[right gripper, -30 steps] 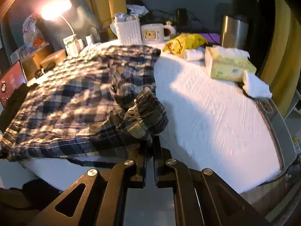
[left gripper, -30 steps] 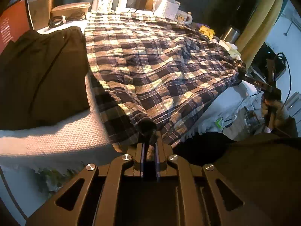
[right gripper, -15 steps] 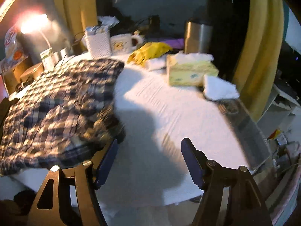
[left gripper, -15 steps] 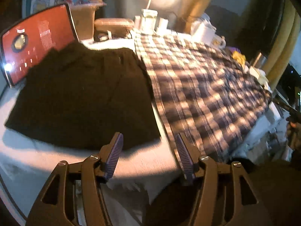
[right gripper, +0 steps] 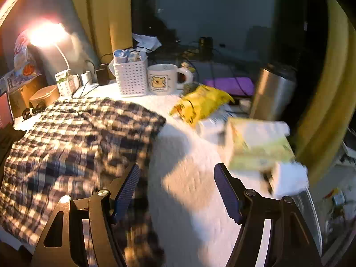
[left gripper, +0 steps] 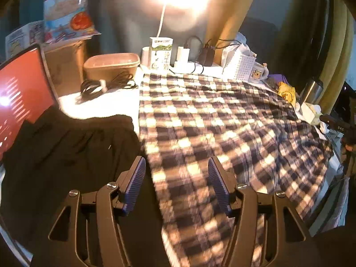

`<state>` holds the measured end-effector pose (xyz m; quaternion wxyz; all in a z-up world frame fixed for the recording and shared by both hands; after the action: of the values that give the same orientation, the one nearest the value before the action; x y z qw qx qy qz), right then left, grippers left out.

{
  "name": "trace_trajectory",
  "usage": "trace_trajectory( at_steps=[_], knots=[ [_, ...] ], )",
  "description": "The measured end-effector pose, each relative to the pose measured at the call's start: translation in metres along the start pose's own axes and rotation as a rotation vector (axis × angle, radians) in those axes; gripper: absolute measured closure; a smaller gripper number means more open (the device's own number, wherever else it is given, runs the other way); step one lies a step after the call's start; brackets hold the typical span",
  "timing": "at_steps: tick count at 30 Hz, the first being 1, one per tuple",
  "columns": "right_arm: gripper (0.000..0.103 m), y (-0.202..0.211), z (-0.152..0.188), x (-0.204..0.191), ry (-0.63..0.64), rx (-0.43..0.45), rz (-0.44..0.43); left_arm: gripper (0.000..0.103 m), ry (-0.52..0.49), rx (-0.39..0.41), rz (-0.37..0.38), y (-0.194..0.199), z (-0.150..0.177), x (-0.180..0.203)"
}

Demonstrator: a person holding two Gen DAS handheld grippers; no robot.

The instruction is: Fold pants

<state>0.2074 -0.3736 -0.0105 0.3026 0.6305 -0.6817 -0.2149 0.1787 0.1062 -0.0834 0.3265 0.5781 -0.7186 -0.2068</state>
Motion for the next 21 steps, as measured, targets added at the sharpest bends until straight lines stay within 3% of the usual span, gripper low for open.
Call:
trace_trajectory(
  at_steps=[9,11,18,19,21],
  knots=[
    [0.035,-0.088,-0.050,-0.008,0.014,-0.083,-0.129,0.044,0.006,-0.043,-0.020,-0.047,-0.034,-0.007],
    [0.039,-0.100,-0.054,-0.011,0.020,-0.097,-0.138,0.044,0.012,-0.055,-0.025,-0.057,-0.038,-0.009],
    [0.042,-0.163,-0.067,-0.037,0.056,-0.189,-0.261,0.044,0.034,-0.090,-0.030,-0.086,-0.048,-0.012],
    [0.045,-0.169,-0.067,-0.042,0.063,-0.198,-0.270,0.044,0.037,-0.097,-0.030,-0.091,-0.048,-0.013],
    [0.066,-0.178,-0.065,-0.053,0.096,-0.214,-0.261,0.044,0.043,-0.106,-0.031,-0.097,-0.049,-0.014]
  ],
)
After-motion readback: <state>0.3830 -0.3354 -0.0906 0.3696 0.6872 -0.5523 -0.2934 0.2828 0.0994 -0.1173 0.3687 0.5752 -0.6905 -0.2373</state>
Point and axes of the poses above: each gripper's, at about its wrist camera, not at the fingertips, and y roughly against the way its jaws point, x to its right, z to its underside, the point moved 1 cm from there along -y, roughly the way its jaws point, and after that the axes turned 6 degrees about z, right-handed, at the moved point
